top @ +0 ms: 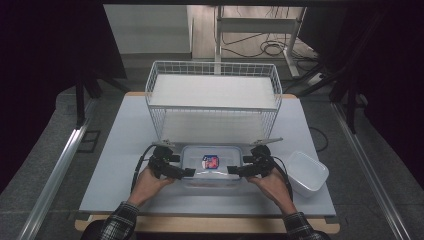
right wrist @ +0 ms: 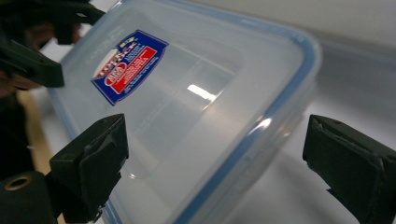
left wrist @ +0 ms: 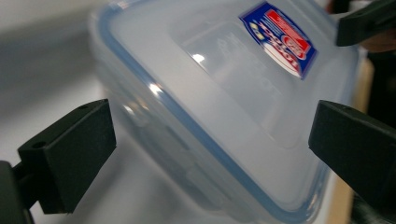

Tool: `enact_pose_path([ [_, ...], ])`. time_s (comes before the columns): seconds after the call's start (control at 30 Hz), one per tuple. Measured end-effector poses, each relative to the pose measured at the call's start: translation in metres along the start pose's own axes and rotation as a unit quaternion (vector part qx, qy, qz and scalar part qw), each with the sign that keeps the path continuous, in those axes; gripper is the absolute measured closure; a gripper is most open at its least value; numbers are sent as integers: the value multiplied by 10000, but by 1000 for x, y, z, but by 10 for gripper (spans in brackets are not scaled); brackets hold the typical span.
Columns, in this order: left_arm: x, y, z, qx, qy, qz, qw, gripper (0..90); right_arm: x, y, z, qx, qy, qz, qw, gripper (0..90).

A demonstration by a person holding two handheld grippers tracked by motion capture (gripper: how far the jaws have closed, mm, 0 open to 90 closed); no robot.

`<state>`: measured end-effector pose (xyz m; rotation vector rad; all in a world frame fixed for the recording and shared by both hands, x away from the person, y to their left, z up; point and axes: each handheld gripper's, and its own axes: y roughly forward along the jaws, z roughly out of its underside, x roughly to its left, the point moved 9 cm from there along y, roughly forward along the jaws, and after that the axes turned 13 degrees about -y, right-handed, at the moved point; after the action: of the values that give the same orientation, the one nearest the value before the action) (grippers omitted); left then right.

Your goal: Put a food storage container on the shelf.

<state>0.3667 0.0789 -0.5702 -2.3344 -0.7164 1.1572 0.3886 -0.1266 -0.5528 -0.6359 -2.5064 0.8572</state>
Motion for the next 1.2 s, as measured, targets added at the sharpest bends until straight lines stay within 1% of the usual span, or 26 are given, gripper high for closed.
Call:
enact_pose_path([
  [0.03,-1,2,1,55,-63,123,9999,9,0,1,1,4,46,-73,10000,75],
  [0.07,-1,4,2,98,-138,176,9997,3,1,3,1,0,135,-191,9997,84],
  [0.1,0,4,3,120,-212,219,9995,0,2,5,2,20,221,-291,9993,69],
  [0.13,0,4,3,170,-273,250,9992,0,2,6,3,50,318,-349,9989,68],
  [0.17,0,4,3,170,-273,250,9992,6,2,6,4,70,416,-406,9983,75],
  [0.2,0,3,4,239,-368,264,9987,15,2,6,5,103,489,-470,9976,86],
  [0.27,-1,0,6,299,-445,254,9982,39,2,4,7,162,650,-574,9961,110],
  [0.33,-2,-4,7,260,-440,226,9984,84,4,1,9,260,706,-619,9952,138],
  [0.37,-2,-4,7,260,-440,226,9984,105,5,0,9,290,680,-611,9954,159],
  [0.4,-2,-9,8,192,-554,256,9980,136,6,-3,9,305,647,-598,9956,194],
  [0.43,-2,-9,8,192,-554,256,9980,168,6,-3,9,305,647,-598,9956,194],
  [0.47,-4,-15,11,91,-507,319,9982,204,10,-9,10,301,557,-570,9964,244],
  [0.5,-5,-18,12,14,-488,316,9983,227,10,-11,10,252,576,-548,9965,283],
  [0.53,-6,-21,12,-36,-507,335,9981,281,10,-15,10,167,655,-572,9961,342],
  [0.6,-9,-28,16,-186,-513,420,9976,365,10,-23,10,-1,718,-656,9953,426],
  [0.67,-11,-33,20,-307,-575,480,9967,432,12,-28,11,-163,795,-701,9942,473],
  [0.7,-11,-33,20,-307,-575,480,9967,445,12,-28,11,-163,795,-701,9942,473],
  [0.73,-13,-35,22,-359,-520,434,9971,453,15,-30,12,-249,846,-660,9939,484],
  [0.83,-14,-35,22,-411,-582,403,9966,463,17,-31,13,-266,801,-577,9948,487],
  [0.87,-15,-35,21,-486,-637,402,9960,466,20,-33,13,-245,762,-492,9956,490],
  [0.9,-15,-35,21,-486,-637,402,9960,469,20,-33,14,-242,737,-468,9959,493],
  [0.93,-15,-36,20,-578,-671,375,9954,477,21,-34,13,-266,730,-444,9960,502],
  [1.07,-15,-37,18,-686,-664,280,9950,490,21,-35,11,-437,714,-380,9958,522],
  [1.1,-15,-37,18,-686,-664,280,9950,490,21,-35,11,-437,714,-380,9958,522],
  [1.17,-15,-37,17,-734,-713,264,9944,490,21,-35,10,-501,636,-283,9963,522],
  [1.2,-16,-37,16,-750,-687,294,9944,490,21,-36,8,-539,601,-245,9964,522],
])
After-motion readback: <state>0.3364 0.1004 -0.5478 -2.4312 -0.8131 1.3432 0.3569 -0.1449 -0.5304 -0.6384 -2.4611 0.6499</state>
